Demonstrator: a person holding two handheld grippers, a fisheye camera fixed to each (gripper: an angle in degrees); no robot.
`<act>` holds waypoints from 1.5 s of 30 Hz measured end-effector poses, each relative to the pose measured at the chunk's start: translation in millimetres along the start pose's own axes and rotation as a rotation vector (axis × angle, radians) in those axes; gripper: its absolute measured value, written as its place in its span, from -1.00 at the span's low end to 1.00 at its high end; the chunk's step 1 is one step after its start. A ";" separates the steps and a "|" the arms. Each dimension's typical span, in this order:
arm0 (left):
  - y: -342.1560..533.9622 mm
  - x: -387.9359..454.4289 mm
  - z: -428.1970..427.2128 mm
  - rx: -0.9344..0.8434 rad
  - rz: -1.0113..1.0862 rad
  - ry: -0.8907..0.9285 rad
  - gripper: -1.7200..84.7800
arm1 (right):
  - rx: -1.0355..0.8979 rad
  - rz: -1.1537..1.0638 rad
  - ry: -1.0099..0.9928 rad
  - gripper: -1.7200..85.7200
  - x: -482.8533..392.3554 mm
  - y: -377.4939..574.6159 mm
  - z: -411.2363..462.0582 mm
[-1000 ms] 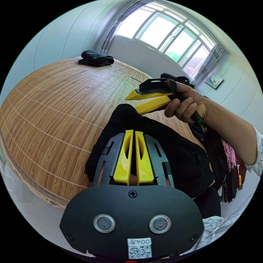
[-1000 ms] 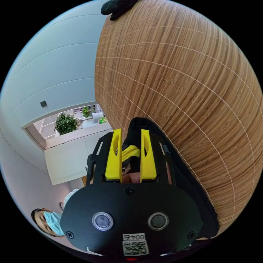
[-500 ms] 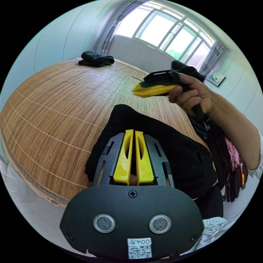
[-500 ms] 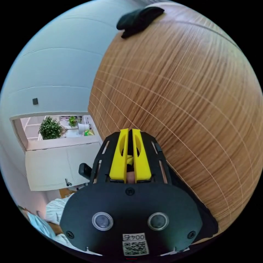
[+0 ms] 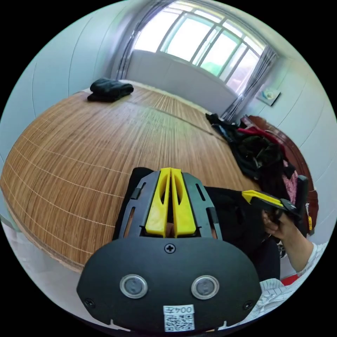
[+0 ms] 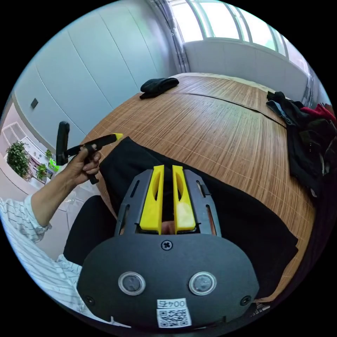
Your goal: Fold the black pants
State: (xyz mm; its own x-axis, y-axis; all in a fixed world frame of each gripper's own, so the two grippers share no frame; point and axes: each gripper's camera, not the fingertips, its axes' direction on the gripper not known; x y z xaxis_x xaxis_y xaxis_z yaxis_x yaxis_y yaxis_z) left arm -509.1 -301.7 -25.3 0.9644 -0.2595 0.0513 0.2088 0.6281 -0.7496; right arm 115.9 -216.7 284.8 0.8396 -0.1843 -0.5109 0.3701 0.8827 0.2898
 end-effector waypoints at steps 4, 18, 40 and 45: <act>2.0 -10.7 41.0 -0.080 -0.043 -0.052 -0.94 | -0.080 0.108 0.008 -0.82 7.9 27.9 48.7; 95.0 -78.2 -79.2 -0.043 0.095 -0.005 -0.71 | 0.137 0.222 -0.130 -0.86 -18.9 125.8 -39.8; 127.8 -118.8 11.1 -0.137 -0.207 0.333 -0.60 | 0.078 0.320 0.036 -0.97 -31.8 191.1 -45.9; 146.5 -122.8 30.4 -0.111 -0.237 0.386 -0.66 | 0.057 0.316 0.080 -0.98 -33.9 213.4 -29.7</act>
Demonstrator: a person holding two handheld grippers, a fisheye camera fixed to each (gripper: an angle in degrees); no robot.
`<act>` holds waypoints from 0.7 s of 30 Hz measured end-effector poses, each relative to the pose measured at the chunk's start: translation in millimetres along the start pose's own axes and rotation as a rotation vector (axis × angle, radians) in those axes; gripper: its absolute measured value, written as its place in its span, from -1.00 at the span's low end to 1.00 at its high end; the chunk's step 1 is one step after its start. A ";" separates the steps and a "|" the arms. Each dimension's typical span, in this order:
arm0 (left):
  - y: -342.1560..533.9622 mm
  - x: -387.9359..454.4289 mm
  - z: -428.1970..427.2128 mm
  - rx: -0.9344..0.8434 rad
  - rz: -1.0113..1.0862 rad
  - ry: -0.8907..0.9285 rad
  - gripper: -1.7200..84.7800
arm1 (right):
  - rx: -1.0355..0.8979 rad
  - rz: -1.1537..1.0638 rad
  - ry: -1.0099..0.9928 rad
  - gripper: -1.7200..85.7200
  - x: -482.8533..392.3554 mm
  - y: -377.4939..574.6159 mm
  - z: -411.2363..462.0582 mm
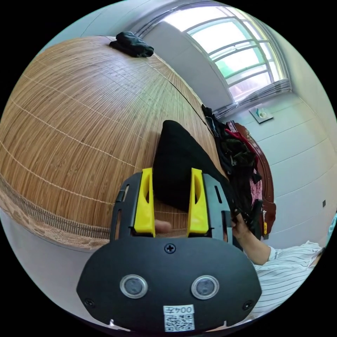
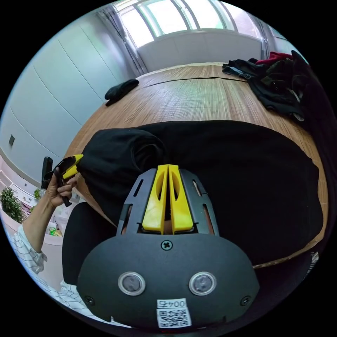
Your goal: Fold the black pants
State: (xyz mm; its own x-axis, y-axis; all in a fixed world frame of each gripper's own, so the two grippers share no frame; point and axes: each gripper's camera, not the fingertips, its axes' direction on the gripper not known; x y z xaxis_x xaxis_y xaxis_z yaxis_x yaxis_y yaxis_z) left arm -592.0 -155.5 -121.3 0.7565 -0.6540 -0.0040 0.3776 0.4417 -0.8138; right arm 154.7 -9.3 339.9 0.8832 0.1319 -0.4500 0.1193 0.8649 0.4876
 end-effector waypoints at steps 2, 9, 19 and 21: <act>10.4 -0.4 6.6 0.021 0.022 -0.001 -0.70 | 0.019 0.012 0.017 -0.98 2.2 2.7 -14.1; 40.5 29.0 11.6 0.134 0.133 -0.004 -0.78 | 0.015 0.011 0.151 -0.98 15.6 24.3 -11.3; 97.5 225.4 27.6 0.153 0.583 -0.054 -0.80 | 0.101 0.150 0.015 -0.87 81.0 57.2 -74.1; 112.7 266.6 42.6 0.144 0.671 -0.067 -0.80 | 0.160 0.163 -0.079 -0.83 99.6 63.4 -100.2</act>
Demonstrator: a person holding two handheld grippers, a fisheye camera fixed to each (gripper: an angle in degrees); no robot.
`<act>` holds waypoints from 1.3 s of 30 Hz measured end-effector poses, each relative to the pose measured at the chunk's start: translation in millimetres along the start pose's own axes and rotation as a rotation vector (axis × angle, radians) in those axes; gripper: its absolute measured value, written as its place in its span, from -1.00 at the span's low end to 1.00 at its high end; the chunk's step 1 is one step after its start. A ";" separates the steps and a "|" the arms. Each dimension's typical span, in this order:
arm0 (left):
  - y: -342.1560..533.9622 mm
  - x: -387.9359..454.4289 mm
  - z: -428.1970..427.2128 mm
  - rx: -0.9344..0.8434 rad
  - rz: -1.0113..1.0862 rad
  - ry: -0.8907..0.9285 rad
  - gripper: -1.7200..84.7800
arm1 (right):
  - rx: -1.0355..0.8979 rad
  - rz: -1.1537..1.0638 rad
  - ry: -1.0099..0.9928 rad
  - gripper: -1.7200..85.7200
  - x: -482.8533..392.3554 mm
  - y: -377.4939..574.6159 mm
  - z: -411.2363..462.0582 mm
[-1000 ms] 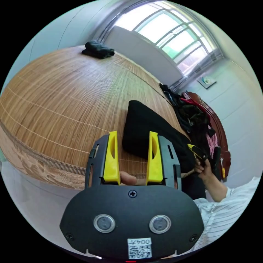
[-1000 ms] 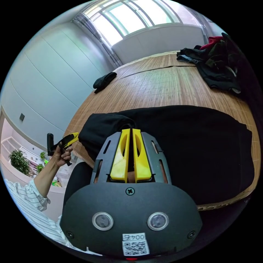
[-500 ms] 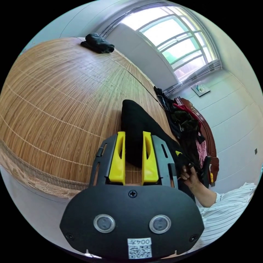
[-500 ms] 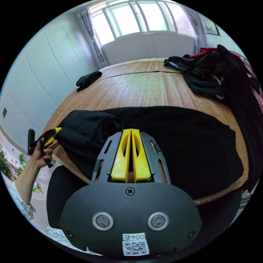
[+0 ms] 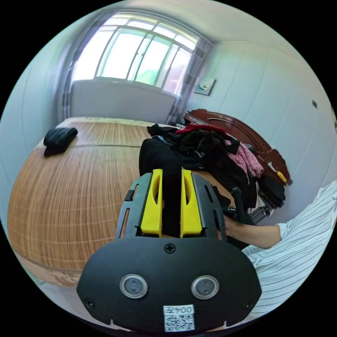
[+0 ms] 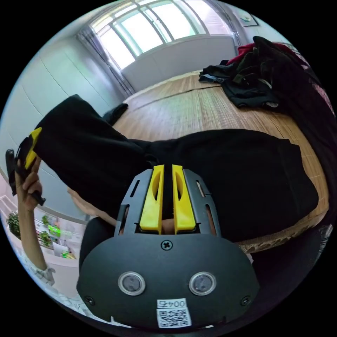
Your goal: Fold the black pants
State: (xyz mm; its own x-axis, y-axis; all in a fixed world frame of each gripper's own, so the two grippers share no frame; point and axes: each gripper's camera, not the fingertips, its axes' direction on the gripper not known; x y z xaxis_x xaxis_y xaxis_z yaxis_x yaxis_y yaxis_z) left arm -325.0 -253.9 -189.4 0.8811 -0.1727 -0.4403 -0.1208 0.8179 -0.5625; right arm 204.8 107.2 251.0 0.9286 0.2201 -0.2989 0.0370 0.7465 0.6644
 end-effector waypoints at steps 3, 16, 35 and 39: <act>-15.3 70.1 29.0 -0.021 0.106 0.003 -0.80 | 0.035 0.070 -0.249 -0.75 46.2 -3.3 -39.7; 48.0 363.9 294.2 -0.252 0.596 -0.153 -0.80 | 0.176 0.701 -0.871 -0.70 322.7 55.8 -100.8; 1.3 302.2 347.2 -0.248 0.292 -0.020 -0.79 | 0.152 0.159 -0.274 -0.59 216.4 84.1 -120.4; -6.4 283.1 336.8 -0.202 0.248 -0.023 -0.79 | 0.096 0.042 -0.181 -0.56 173.6 80.0 -97.6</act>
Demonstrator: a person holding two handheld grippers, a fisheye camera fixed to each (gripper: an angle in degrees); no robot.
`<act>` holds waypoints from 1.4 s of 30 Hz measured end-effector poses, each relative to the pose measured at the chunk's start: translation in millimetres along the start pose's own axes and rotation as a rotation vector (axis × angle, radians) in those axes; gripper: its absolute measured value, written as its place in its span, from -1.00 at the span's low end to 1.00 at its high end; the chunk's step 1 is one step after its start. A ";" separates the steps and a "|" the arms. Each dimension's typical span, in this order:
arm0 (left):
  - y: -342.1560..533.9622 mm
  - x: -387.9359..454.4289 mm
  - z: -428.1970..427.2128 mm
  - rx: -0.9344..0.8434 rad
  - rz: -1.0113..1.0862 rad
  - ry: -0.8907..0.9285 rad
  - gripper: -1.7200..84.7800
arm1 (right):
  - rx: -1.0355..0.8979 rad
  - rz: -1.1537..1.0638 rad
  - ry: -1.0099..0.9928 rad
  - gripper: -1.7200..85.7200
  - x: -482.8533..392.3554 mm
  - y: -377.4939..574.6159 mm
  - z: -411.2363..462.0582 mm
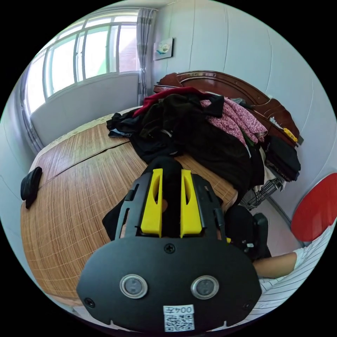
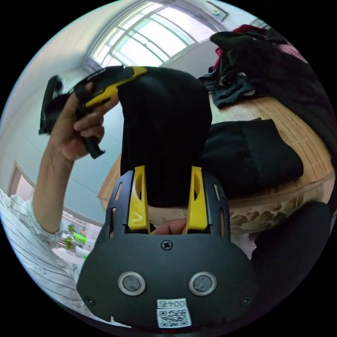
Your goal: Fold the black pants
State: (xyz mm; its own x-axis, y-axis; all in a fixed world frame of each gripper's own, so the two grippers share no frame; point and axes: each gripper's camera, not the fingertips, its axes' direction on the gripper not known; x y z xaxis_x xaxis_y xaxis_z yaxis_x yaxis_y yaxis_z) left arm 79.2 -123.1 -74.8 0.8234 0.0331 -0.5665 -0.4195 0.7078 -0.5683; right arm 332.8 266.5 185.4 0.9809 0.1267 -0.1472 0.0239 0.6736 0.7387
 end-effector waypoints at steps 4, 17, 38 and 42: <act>0.3 -21.1 -2.9 0.026 -0.037 0.017 -0.80 | -0.046 -0.089 0.306 -0.72 -21.9 -1.3 34.3; -24.3 -56.0 -3.2 0.081 -0.024 0.085 -0.80 | 0.042 0.419 -0.544 -0.87 54.8 -20.9 76.7; -21.0 -86.5 122.8 -0.094 -0.054 0.578 -0.85 | -0.035 0.500 -0.337 -0.66 164.2 9.9 -97.0; -8.3 -109.6 75.3 0.047 -0.039 0.595 -0.90 | 0.043 0.567 -0.376 -0.58 202.0 -24.7 -114.3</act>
State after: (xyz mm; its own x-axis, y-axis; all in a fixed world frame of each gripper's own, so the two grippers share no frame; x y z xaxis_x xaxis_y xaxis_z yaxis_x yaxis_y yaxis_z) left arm 21.3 -79.5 36.9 0.4765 -0.3845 -0.7906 -0.3648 0.7317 -0.5758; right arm 508.3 358.7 62.2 0.8440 0.1849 0.5035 -0.5140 0.5469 0.6608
